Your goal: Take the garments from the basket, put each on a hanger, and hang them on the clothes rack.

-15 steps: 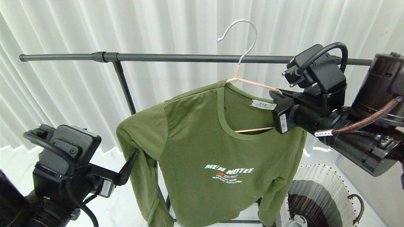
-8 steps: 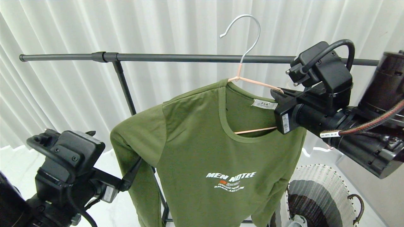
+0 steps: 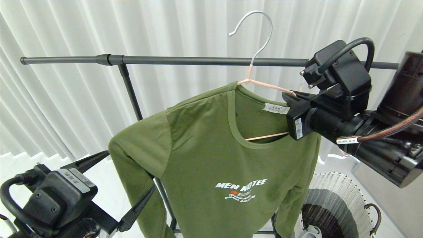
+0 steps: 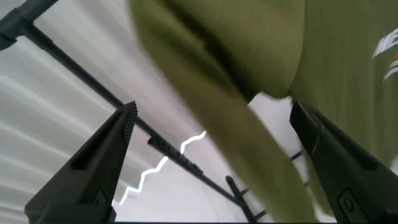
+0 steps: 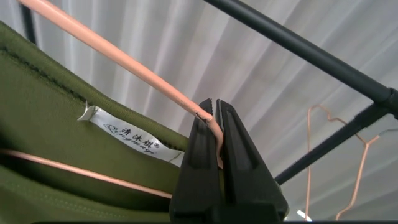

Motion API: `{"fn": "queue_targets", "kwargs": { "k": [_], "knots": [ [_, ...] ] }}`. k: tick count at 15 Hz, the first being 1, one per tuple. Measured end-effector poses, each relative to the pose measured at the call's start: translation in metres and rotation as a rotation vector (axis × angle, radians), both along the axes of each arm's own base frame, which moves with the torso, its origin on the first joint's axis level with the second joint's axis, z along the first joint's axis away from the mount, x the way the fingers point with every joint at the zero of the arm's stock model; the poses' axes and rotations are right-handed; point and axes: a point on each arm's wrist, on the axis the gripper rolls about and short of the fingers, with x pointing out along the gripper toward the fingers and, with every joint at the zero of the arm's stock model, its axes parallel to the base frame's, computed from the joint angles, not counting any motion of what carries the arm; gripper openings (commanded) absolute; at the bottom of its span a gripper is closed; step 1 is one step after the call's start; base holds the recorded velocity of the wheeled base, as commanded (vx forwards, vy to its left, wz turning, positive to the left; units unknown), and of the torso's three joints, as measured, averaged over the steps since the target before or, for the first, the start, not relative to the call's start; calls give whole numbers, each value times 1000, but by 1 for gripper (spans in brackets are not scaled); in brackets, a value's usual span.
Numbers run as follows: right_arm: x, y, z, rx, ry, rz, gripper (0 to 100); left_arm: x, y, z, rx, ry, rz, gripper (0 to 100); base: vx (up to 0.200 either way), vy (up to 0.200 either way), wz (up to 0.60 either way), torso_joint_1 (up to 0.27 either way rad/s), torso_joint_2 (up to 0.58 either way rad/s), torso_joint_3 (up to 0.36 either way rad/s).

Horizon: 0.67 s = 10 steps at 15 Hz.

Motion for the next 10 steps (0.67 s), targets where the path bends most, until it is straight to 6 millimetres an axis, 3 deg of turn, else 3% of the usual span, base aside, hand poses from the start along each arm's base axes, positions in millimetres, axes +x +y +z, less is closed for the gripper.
{"fn": "queue_targets", "kwargs": {
  "k": [1,5,10],
  "knots": [
    [-2,1,1,2,-2,8,0,2,0,-1,-6,10,11,0,0,0,0,0,0,0],
    [-4,-4,3,7,-5,-37,0,7,6,-8,14,40,67,0,0,0,0,0,0,0],
    [6,-15,4,8,-6,-136,0,13,29,-19,40,75,236,0,0,0,0,0,0,0]
  ]
}}
